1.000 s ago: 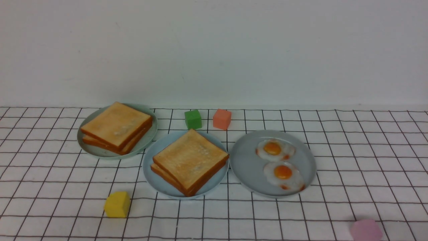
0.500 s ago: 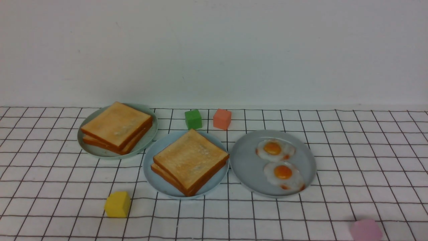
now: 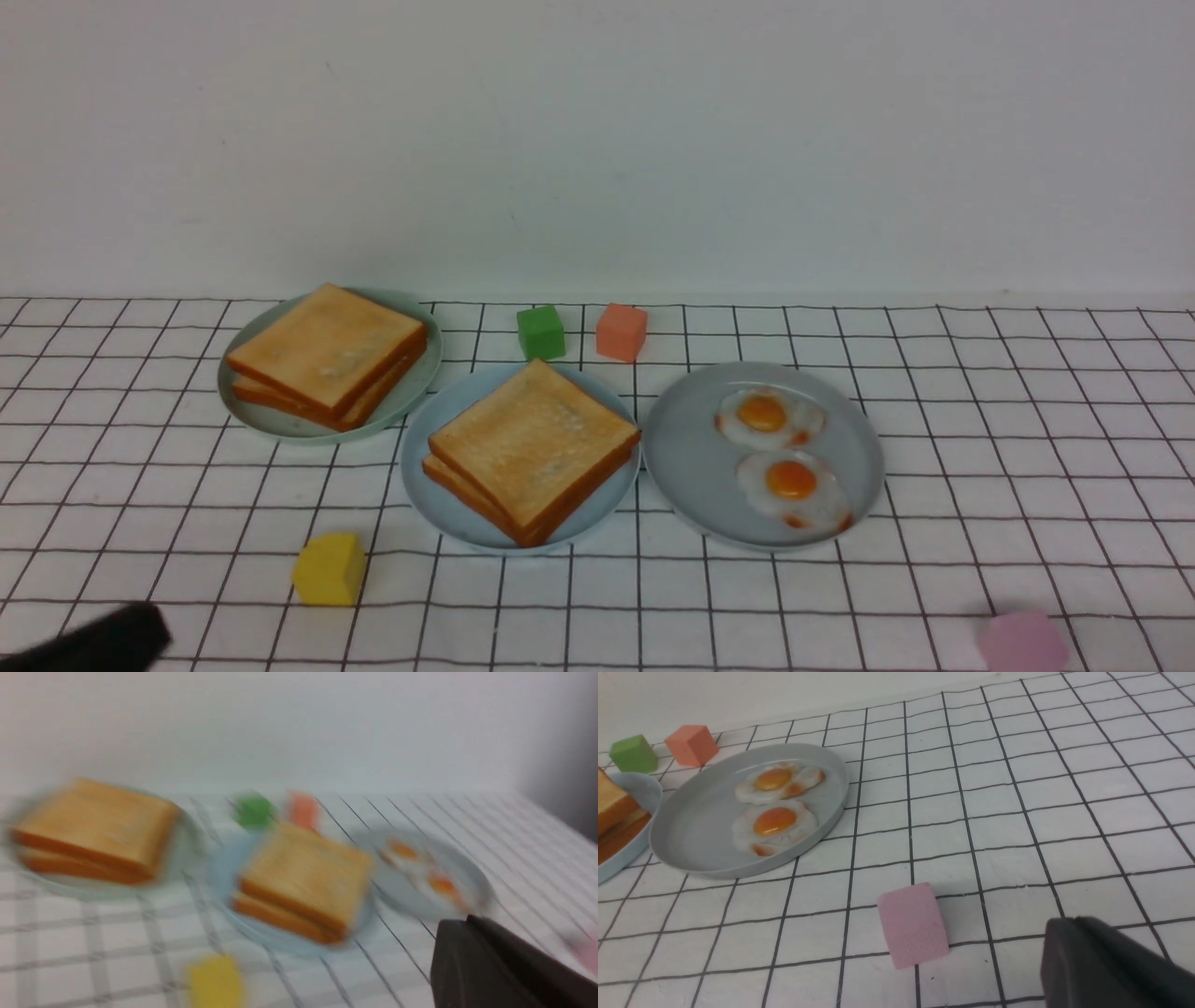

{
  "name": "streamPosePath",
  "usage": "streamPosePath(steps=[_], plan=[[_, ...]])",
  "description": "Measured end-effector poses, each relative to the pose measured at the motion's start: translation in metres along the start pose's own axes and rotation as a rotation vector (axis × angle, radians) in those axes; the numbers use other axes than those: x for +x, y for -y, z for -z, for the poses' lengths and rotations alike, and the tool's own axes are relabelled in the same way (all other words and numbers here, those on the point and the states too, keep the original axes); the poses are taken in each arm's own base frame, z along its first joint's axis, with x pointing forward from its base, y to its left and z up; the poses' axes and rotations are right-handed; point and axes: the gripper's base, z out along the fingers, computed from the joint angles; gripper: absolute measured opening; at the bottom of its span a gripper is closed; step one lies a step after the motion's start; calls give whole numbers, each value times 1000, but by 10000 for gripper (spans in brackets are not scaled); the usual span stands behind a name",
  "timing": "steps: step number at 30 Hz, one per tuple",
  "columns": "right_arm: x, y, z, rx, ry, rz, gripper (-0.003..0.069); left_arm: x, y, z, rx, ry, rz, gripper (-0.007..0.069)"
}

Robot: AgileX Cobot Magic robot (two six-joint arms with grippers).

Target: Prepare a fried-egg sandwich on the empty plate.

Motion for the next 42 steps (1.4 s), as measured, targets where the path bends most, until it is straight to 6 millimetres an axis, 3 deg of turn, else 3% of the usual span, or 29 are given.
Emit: streamPosePath(steps=[4,7,11,42], plan=[[0,0,0,0,0,0,8,14,-15,13,-197,91,-32,-3],[0,0,0,0,1,0,11,42,-29,12,-331,-20,-12,-3],[0,0,0,0,1,0,14,60,-34,14,-400,-177,25,-3],[0,0,0,0,1,0,47,61,-34,15,-405,-189,28,18]])
